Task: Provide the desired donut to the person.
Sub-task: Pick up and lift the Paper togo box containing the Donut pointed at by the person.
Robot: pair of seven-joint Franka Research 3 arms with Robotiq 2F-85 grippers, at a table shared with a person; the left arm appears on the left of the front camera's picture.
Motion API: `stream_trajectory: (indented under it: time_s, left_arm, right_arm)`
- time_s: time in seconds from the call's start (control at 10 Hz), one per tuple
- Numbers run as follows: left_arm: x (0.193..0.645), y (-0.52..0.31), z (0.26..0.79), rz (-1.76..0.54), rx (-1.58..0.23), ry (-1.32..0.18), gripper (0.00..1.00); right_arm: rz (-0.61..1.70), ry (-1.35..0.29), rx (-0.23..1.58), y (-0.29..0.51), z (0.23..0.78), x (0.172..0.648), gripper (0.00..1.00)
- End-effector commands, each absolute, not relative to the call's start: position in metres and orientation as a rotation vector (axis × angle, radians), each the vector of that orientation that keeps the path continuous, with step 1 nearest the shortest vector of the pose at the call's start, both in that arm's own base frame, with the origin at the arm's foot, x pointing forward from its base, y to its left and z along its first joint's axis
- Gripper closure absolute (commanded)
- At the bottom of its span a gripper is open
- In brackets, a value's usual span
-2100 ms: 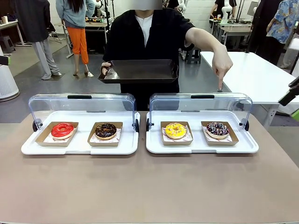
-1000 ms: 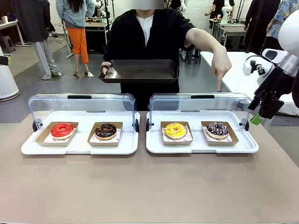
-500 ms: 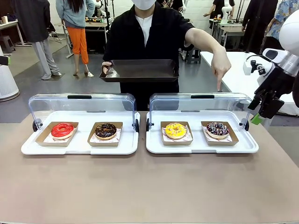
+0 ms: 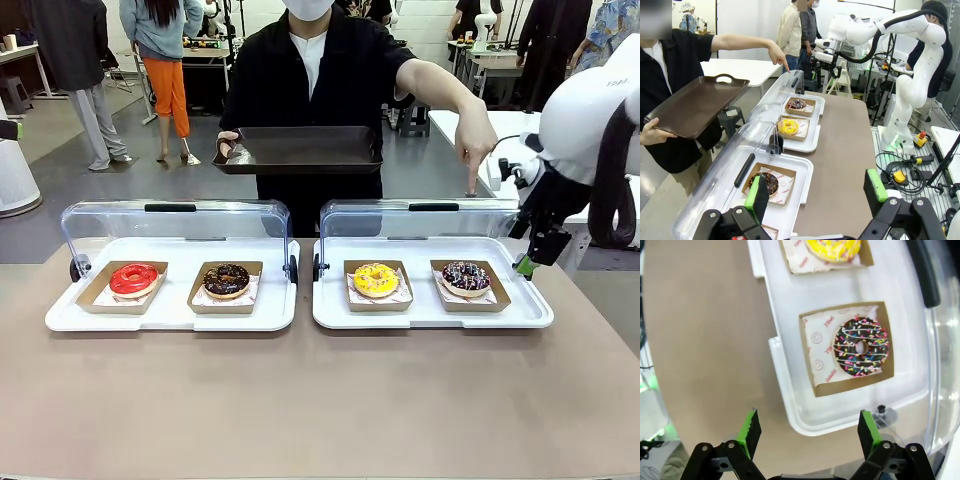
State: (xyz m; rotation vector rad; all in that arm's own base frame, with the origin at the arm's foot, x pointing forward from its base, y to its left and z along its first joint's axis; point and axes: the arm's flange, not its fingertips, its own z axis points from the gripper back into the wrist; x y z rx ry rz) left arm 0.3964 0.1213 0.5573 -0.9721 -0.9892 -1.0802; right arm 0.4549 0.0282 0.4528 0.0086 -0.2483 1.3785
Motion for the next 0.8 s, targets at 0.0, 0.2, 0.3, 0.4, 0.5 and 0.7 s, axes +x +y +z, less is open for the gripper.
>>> stream_trajectory:
  time_s: [0.0, 0.2, 0.3, 0.4, 0.5, 0.7]
  left_arm:
    - [0.396, 0.122, 0.559, -1.081, -0.979, -1.0, 0.0]
    - [0.396, 0.122, 0.559, -1.081, -0.979, -1.0, 0.0]
    - [0.396, 0.122, 0.559, -1.081, -0.979, -1.0, 0.0]
    - [0.396, 0.122, 0.559, -1.081, -0.979, -1.0, 0.0]
    - [0.396, 0.122, 0.559, -1.081, -0.979, -1.0, 0.0]
    - [0.396, 0.122, 0.559, -1.081, -0.979, -1.0, 0.0]
  right_arm:
    - [1.455, -0.23, -0.037, 0.027, 0.429, 0.471, 0.0]
    - [1.5, -0.188, -0.032, 0.032, 0.41, 0.475, 0.0]
    - [1.502, -0.164, -0.029, 0.034, 0.403, 0.476, 0.0]
    - [1.511, -0.144, -0.023, 0.037, 0.397, 0.475, 0.0]
    - [1.511, -0.13, -0.013, 0.039, 0.394, 0.473, 0.0]
    - [1.464, -0.112, 0.001, 0.039, 0.404, 0.467, 0.0]
